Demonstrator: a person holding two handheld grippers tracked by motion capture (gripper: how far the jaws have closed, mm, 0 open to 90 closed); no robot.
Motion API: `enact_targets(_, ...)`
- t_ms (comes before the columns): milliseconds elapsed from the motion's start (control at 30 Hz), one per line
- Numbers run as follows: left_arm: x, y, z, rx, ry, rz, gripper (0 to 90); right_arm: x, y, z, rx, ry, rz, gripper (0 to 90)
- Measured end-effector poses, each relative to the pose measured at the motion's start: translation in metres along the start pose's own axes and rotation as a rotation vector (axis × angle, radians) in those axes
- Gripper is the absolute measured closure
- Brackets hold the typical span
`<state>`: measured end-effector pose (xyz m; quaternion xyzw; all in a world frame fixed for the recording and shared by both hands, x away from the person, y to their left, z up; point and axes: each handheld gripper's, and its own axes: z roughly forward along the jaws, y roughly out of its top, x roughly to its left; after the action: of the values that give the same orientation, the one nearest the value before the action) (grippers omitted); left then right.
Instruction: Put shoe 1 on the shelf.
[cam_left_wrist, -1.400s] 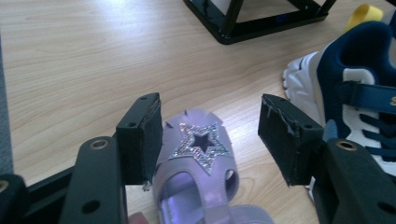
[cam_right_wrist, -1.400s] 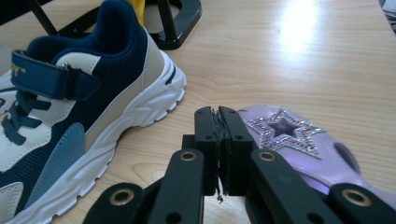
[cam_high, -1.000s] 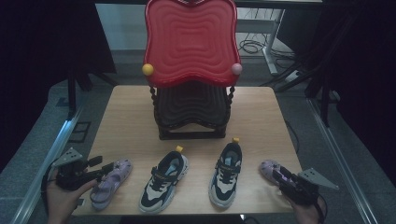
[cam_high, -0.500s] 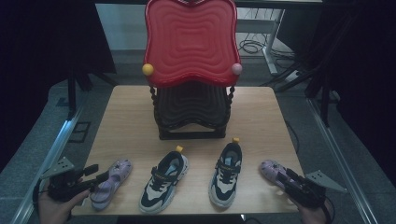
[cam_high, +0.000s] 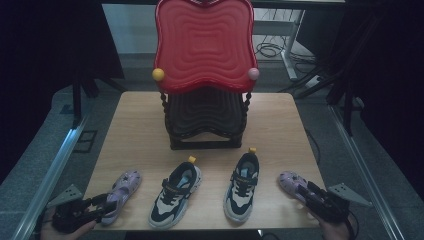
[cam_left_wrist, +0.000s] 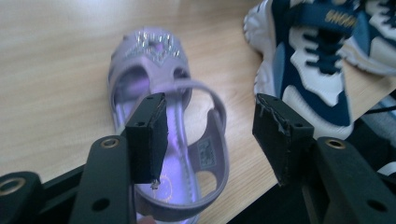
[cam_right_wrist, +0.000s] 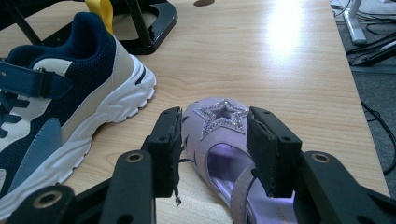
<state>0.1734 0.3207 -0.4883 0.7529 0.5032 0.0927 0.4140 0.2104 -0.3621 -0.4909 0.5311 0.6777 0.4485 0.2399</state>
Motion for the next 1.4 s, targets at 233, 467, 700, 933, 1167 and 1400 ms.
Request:
enact_targets(233,-0.004,0.0,0.011,0.04,0.024,0.007,43.8,0.001,-0.002,0.005,0.002,0.004,-0.001,56.0)
enact_targets(467,-0.009,0.001,0.02,0.07,0.023,0.011,44.6,0.001,-0.001,0.002,-0.013,-0.007,0.001,55.9)
enact_targets(700,-0.009,0.001,0.027,0.086,0.028,0.028,66.4,-0.001,0.001,-0.004,-0.031,-0.009,0.006,55.8)
enact_targets(933,-0.005,0.001,0.027,0.094,-0.006,0.041,80.3,-0.005,0.001,-0.01,-0.035,-0.007,0.01,55.5)
enact_targets(1167,0.0,0.003,0.027,0.098,-0.035,0.028,81.9,-0.014,0.003,-0.026,0.003,0.019,-0.019,52.3)
enact_targets(1400,0.0,0.003,0.027,0.095,-0.035,0.021,82.5,-0.028,-0.009,-0.036,0.063,0.078,-0.034,57.2)
